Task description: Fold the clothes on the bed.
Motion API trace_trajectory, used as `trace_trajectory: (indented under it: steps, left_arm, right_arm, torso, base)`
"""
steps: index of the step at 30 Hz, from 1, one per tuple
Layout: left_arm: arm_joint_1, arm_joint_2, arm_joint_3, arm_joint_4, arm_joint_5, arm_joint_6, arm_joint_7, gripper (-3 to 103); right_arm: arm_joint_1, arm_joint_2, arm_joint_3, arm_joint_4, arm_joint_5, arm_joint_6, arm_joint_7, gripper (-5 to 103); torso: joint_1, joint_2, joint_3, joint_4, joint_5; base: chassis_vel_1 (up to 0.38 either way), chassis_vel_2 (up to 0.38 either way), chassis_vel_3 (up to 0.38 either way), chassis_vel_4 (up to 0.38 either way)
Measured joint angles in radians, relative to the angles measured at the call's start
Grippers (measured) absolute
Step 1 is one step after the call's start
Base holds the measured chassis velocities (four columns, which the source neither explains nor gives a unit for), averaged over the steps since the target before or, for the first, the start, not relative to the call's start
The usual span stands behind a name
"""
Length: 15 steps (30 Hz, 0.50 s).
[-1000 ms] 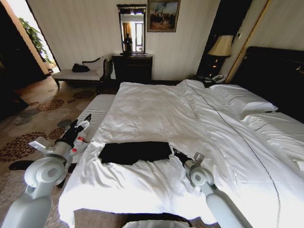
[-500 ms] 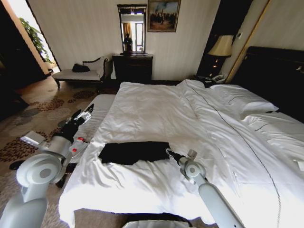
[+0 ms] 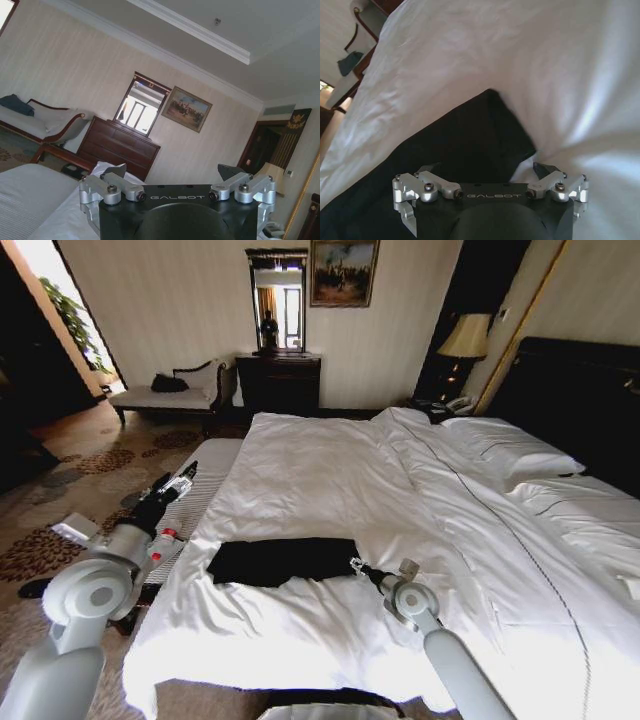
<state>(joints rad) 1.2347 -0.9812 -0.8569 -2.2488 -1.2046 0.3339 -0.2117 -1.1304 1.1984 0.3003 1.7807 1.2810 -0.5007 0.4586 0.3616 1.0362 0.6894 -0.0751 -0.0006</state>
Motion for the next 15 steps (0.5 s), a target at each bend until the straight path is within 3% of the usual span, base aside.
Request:
trace_trajectory:
  steps: [8,10,14,15]
  left_arm:
    - [0.009,0.006,-0.008,0.006,0.004,-0.002,0.002,100]
    - [0.01,0.006,-0.009,0.007,0.006,-0.003,0.002,100]
    - [0.012,0.002,-0.005,0.013,0.021,-0.009,0.005,100]
    - [0.012,0.002,-0.005,0.013,0.021,-0.009,0.005,100]
  right_arm:
    - [0.007,0.013,-0.023,-0.004,-0.013,-0.001,-0.061,103]
    - [0.008,0.013,-0.025,-0.004,-0.015,0.0,-0.064,99]
    - [0.008,0.011,-0.027,-0.005,-0.02,0.009,-0.068,79]
    - [0.008,0.011,-0.027,-0.005,-0.02,0.009,-0.068,79]
  torso:
    - [0.0,0.0,0.0,-0.0005,0.0]
    - [0.0,0.0,0.0,-0.0005,0.0]
    - [0.0,0.0,0.0,-0.0004,-0.0001]
    - [0.0,0.0,0.0,-0.0004,-0.0001]
  base:
    - [0.0,0.0,0.0,0.0]
    - [0.0,0.0,0.0,0.0]
    - [0.0,0.0,0.0,0.0]
    - [0.0,0.0,0.0,0.0]
